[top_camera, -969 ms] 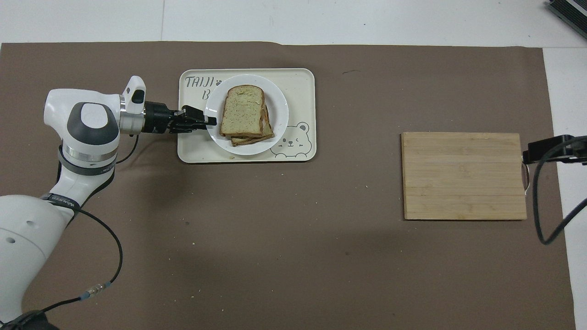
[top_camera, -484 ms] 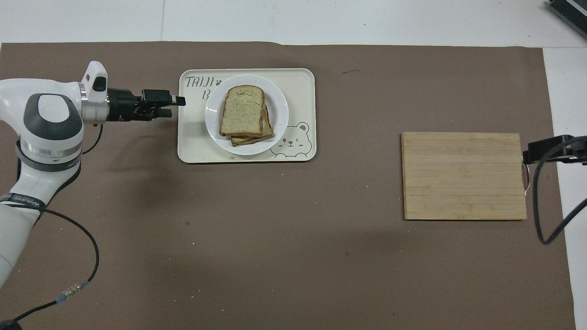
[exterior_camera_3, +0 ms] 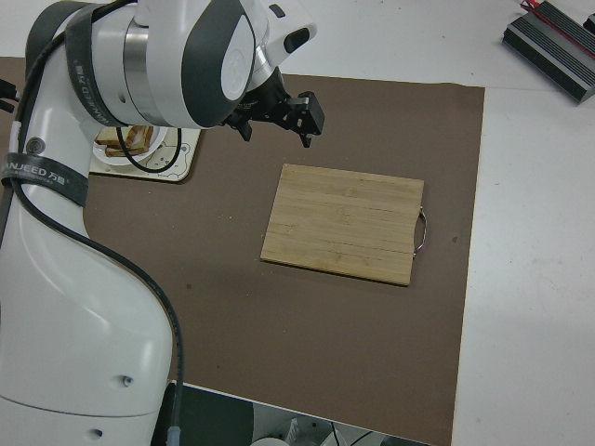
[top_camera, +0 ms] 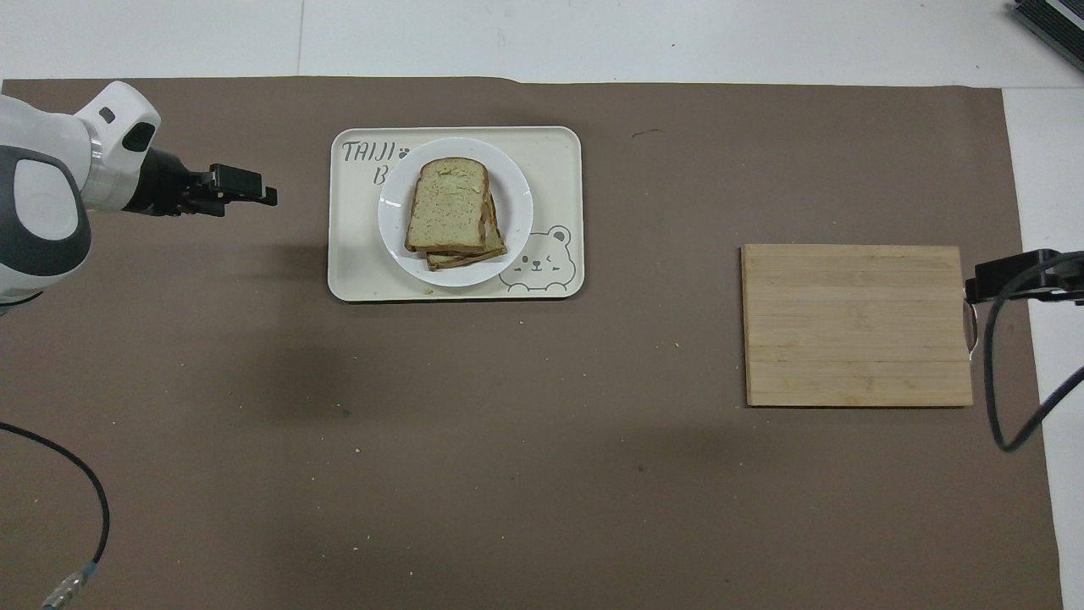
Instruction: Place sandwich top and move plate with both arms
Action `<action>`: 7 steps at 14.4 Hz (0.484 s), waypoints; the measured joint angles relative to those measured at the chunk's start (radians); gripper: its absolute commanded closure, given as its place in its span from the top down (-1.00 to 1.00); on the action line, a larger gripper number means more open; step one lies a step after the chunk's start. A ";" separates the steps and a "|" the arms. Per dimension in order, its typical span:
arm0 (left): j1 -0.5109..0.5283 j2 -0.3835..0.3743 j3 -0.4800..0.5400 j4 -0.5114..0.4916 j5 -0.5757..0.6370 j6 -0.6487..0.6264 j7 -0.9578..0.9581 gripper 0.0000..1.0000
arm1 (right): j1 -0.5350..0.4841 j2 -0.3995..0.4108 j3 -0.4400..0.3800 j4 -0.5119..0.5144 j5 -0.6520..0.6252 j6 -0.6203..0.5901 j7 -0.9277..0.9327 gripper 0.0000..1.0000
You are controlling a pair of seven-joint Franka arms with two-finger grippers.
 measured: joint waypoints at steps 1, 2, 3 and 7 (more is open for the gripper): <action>-0.001 -0.017 0.000 0.000 0.072 -0.001 -0.031 1.00 | 0.000 0.000 0.000 0.000 0.000 0.000 0.000 1.00; -0.002 -0.035 0.000 0.000 0.148 -0.005 -0.072 1.00 | 0.000 0.000 0.000 0.000 0.000 0.000 0.000 1.00; -0.006 -0.054 -0.002 0.003 0.216 -0.015 -0.117 1.00 | 0.000 0.000 0.000 0.000 0.000 0.000 0.000 1.00; -0.037 -0.156 -0.005 0.018 0.300 -0.134 -0.184 1.00 | 0.000 0.000 0.000 0.000 0.000 0.000 0.000 1.00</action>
